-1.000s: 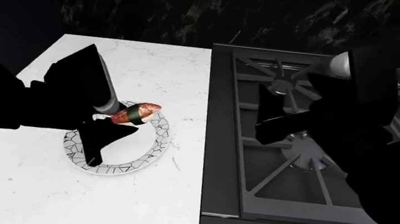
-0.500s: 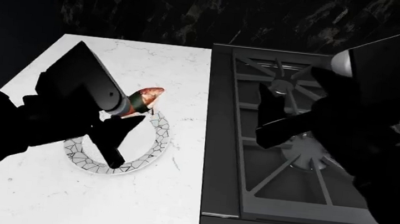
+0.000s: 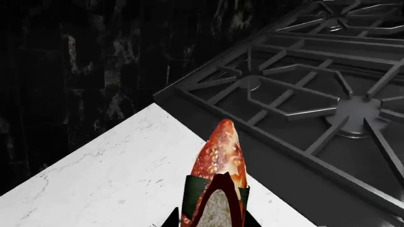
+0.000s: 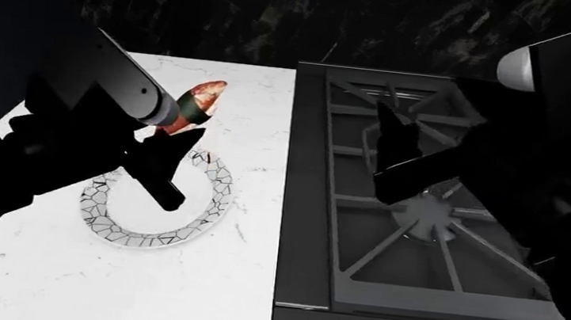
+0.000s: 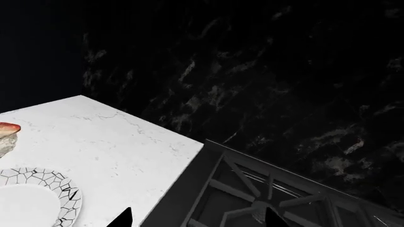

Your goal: Frozen meat rests on a plate on the counter. Retrieve the meat and place it in a pot on a burner. Then turn the burner on.

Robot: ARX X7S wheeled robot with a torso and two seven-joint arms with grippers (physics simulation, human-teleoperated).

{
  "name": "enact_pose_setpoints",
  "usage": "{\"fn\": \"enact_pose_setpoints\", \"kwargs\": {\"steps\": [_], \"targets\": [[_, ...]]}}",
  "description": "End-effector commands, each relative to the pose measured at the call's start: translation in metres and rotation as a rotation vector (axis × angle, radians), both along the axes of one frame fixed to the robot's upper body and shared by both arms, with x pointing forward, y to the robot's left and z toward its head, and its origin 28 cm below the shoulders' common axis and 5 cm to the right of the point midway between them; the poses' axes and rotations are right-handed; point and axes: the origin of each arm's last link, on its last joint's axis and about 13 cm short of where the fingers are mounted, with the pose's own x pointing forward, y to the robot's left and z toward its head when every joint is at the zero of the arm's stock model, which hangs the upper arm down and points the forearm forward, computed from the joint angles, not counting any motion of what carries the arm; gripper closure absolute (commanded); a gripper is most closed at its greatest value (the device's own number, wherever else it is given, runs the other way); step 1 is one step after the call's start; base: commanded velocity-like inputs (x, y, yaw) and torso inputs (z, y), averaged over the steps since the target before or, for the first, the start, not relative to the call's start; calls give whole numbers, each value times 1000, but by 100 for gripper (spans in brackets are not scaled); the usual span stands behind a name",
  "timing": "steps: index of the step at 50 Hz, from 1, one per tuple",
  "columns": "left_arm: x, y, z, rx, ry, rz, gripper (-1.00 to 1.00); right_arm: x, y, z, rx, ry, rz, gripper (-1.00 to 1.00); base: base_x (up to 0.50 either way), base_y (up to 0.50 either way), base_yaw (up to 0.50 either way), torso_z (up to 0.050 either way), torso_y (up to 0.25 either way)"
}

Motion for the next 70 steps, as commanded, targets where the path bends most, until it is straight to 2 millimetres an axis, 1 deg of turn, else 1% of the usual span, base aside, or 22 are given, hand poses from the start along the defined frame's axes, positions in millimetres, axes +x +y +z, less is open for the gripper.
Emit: {"fn": "enact_pose_setpoints", "kwargs": {"steps": [1, 19, 36, 55, 70], "targets": [[-4, -3, 4, -31, -21, 2, 100, -3, -2, 5, 8, -11, -11, -100, 0, -500, 0, 0, 0], [-12, -7, 6, -33, -28, -33, 100, -9, -2, 7, 11, -16, -18, -100, 0, -500, 0, 0, 0], [-9, -7, 3, -35, -21, -48, 100, -13, -1, 13, -17, -23, -30, -100, 0, -500, 0, 0, 0], [-8, -11, 4, -28, -30, -51, 100, -13, -5, 11, -2, -22, -45, -100, 0, -500, 0, 0, 1], [-9, -12, 6, -27, -35, -59, 100, -12, -5, 12, 1, -27, -40, -100, 0, -500, 0, 0, 0]]}}
